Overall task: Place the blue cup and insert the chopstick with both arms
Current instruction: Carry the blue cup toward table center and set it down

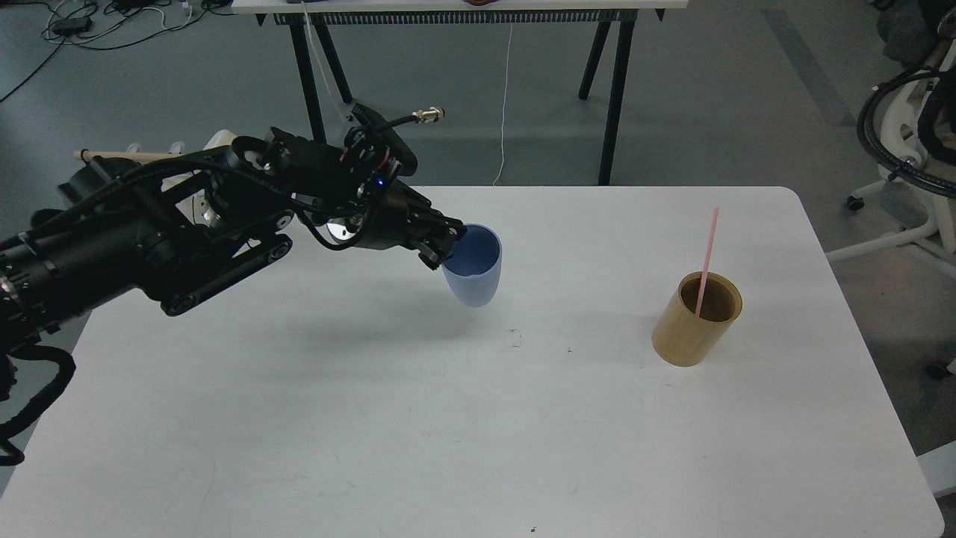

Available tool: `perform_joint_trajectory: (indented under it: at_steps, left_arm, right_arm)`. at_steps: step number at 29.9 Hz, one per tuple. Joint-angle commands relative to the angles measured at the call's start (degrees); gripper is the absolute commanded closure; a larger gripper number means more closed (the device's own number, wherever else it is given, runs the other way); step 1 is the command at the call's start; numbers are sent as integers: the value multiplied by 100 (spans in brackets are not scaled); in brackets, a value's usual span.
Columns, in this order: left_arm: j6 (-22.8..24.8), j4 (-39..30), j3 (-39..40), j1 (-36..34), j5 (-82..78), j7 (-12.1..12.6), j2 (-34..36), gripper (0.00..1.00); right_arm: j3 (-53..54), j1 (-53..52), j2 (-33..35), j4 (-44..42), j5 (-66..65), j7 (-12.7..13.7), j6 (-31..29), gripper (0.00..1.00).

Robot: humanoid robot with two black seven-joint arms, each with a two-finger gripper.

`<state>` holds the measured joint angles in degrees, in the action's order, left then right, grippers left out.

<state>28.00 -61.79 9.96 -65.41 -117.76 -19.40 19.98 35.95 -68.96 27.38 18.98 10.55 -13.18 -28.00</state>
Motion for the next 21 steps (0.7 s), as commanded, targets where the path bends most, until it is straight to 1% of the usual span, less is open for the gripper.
perform_joint_trajectory:
  at_steps: [1, 3, 7, 13, 15, 18, 20, 21]
  left_arm:
    - [0, 1, -389, 63, -1, 304, -511, 99]
    - [0, 18, -451, 151, -1, 436, -644, 98]
    - [0, 88, -521, 327, -124, 612, -758, 98]
    - [0, 167, -521, 467, -247, 665, -881, 96]
    - [0, 281, -521, 494, -256, 639, -890, 95]
    - [0, 273, -486, 494, -247, 604, -847, 88]
    - [0, 229, -434, 494, -230, 578, -794, 80]
    - [0, 220, -425, 485, -212, 560, -776, 73]
  right_arm:
    - [-9, 40, 4, 0, 0, 0, 0, 1]
    - [-71, 49, 4, 0, -9, 0, 0, 1]
    - [-115, 49, 4, 17, 0, 0, 0, 1]
    - [-124, 84, 13, 35, 0, 0, 0, 1]
    - [-124, 110, 13, 35, 0, 0, 0, 1]
    - [-124, 172, 13, 44, 0, -9, 0, 1]
    - [-124, 181, 74, 44, 0, -9, 0, 1]
    - [-124, 207, 109, 53, 0, -9, 0, 1]
